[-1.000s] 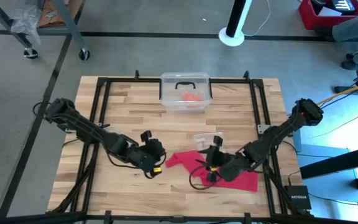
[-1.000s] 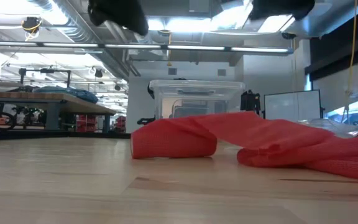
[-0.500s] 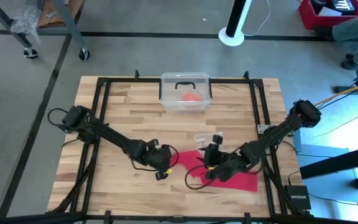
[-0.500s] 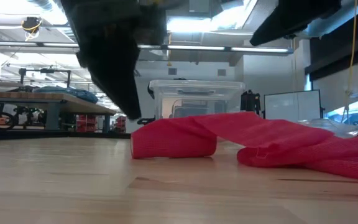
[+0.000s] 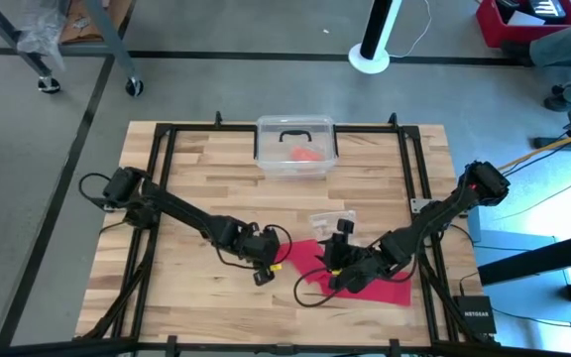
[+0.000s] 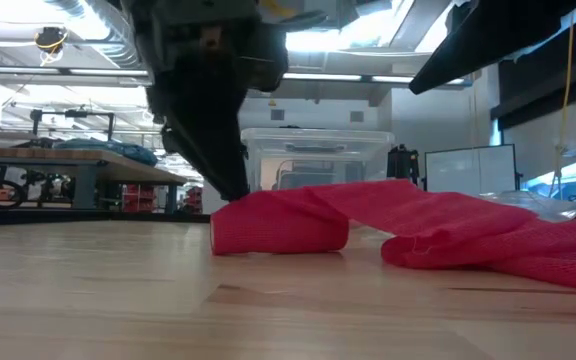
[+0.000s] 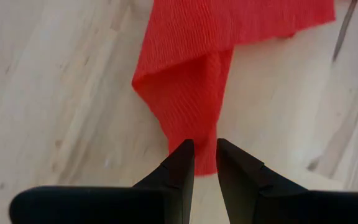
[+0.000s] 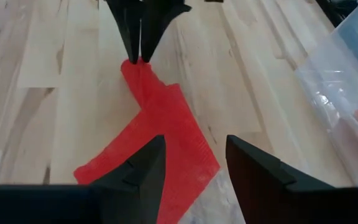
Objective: Roll bandage
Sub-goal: Roll the red bandage
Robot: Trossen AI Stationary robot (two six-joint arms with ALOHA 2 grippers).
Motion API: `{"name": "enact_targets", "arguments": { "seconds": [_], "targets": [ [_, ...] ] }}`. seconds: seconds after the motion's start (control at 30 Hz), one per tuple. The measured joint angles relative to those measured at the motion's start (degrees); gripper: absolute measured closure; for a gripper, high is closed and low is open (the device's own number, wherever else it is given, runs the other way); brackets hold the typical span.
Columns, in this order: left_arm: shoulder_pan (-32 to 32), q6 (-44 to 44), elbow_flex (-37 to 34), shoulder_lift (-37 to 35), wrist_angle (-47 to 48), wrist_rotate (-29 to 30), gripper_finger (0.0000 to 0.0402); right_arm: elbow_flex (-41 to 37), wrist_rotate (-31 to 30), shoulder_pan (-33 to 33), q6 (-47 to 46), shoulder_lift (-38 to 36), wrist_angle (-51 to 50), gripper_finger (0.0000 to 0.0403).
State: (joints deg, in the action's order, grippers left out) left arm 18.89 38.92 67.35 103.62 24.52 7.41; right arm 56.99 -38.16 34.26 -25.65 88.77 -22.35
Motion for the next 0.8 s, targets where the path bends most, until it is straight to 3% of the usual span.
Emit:
{"name": "enact_targets", "arguments": {
  "seconds": [0.33, 0.67, 0.73, 0.8],
  "targets": [
    [-1.5, 0.9, 0.0, 0.4, -0.1, -1.0, 0.034, 0.0, -1.3, -0.2, 1.9, 0.0, -1.6, 0.0232],
    [-2.6, -7.0, 0.0, 1.1, -0.9, 2.0, 0.0264, 0.0, -2.8, -0.2, 6.5, 0.0, -1.2, 0.0232],
    [-2.9, -6.5, 0.0, 0.6, 0.7, 2.1, 0.0269, 0.0, -2.8, -0.1, 6.3, 0.0, -1.1, 0.0233],
    [-2.9, -6.6, 0.3, -0.9, 3.4, 2.7, 0.0298, 0.0, -2.8, 0.8, 5.0, 0.0, -1.2, 0.0233]
  ]
}}
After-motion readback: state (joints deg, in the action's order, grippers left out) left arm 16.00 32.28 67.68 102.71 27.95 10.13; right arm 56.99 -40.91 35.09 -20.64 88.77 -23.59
